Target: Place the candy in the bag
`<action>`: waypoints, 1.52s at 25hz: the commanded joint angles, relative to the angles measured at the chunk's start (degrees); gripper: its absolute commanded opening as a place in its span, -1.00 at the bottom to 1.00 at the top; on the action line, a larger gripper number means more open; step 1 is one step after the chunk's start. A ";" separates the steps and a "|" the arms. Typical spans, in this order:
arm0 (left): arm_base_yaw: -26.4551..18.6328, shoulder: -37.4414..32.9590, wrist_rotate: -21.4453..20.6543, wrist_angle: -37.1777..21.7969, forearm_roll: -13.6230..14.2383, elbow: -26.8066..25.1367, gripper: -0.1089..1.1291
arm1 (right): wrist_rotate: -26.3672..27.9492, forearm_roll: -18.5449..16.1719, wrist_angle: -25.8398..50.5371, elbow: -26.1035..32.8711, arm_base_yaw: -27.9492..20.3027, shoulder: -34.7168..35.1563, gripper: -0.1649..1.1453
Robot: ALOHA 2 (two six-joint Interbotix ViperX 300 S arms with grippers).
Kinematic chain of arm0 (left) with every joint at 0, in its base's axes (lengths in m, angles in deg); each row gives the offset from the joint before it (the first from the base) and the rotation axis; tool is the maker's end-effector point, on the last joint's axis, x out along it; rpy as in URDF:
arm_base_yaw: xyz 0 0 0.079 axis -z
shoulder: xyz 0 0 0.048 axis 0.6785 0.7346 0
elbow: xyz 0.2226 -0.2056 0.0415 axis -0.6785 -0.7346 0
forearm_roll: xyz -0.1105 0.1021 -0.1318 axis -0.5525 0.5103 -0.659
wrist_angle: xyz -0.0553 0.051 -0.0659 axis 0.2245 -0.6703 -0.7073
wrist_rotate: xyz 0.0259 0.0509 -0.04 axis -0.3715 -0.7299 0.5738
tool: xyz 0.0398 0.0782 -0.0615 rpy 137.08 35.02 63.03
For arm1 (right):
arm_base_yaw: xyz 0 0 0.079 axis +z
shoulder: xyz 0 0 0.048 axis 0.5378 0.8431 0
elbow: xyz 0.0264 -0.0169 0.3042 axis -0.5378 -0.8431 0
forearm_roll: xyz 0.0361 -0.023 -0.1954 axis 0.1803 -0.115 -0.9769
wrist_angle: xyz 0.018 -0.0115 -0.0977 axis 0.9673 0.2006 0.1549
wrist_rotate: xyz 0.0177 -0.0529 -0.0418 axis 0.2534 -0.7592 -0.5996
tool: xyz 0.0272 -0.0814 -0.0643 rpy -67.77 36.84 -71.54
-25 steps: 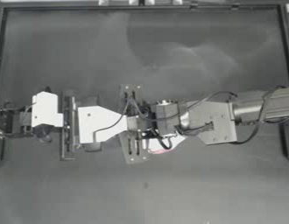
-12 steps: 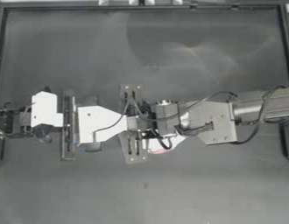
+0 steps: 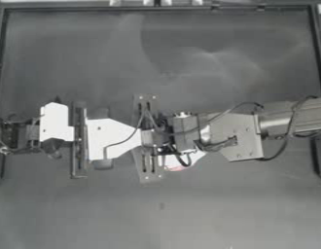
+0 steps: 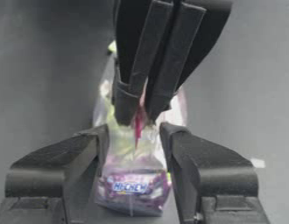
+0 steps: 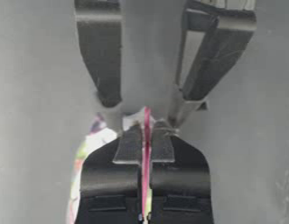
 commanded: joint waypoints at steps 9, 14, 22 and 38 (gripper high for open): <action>-0.09 -0.70 -0.09 0.00 -0.09 1.05 0.09 | 0.09 -0.18 -0.35 0.44 0.09 -2.81 -0.69; -0.09 -0.70 -0.18 -0.26 -0.09 0.97 -0.02 | 0.00 -0.18 -0.44 0.35 0.09 -2.90 -0.69; -0.09 -0.88 -0.44 -0.26 0.00 0.97 -0.49 | 0.09 -0.26 -0.44 0.35 0.00 -2.81 -0.69; -0.09 -1.41 -0.70 -0.70 0.97 0.97 -0.76 | 0.09 -0.18 0.00 -0.79 0.09 -2.90 -0.69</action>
